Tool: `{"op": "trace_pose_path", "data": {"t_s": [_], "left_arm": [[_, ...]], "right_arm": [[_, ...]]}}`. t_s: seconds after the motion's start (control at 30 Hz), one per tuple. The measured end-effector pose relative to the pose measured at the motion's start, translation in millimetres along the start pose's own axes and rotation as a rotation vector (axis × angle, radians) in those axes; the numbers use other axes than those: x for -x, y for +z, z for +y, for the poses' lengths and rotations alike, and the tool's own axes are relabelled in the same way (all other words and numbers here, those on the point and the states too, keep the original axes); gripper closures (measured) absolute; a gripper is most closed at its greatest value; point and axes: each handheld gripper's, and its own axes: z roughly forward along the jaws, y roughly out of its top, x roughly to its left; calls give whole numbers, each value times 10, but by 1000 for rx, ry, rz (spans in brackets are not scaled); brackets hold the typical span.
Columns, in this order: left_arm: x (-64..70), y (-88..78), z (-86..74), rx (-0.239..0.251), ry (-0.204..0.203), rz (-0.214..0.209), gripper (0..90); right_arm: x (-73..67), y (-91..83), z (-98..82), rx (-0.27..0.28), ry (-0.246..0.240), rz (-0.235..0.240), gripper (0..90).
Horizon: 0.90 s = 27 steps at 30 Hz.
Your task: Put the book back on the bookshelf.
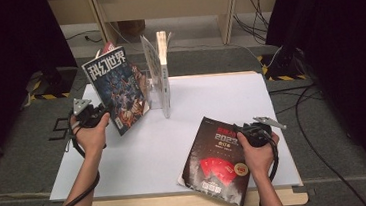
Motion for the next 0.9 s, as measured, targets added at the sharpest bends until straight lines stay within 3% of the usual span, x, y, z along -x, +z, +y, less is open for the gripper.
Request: {"op": "trace_pose_path", "data": {"t_s": [0.2, 0.3, 0.37, 0.57, 0.77, 0.9], "left_arm": [[-37, 31, 191, 50, -91, -12, 677], [-1, 31, 218, 56, -84, -19, 741], [19, 30, 222, 60, -105, -34, 777], [63, 56, 251, 47, -107, -63, 781], [70, 119, 286, 11, -87, -39, 743], [54, 160, 305, -4, -102, -22, 740]], "right_arm": [[17, 1, -3, -3, 5, -4, 535], [18, 1, 0, -3, 6, -2, 535], [19, 0, 2, -2, 4, -2, 535], [28, -6, 11, 1, 7, 0, 534], [23, -7, 14, -3, 7, 1, 533], [33, 0, 8, -9, 10, -2, 532]]}}
